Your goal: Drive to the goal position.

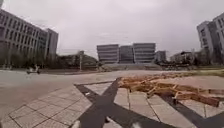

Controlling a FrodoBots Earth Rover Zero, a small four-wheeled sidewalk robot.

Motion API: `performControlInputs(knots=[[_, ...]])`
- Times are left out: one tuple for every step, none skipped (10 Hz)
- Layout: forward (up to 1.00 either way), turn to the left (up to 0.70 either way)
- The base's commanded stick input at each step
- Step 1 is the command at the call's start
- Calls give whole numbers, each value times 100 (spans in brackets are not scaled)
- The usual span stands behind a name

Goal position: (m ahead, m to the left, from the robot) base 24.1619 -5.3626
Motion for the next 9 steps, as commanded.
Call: performControlInputs(knots=[[70,0],[70,0],[70,0],[70,0],[70,0],[70,0],[70,0],[70,0],[70,0]])
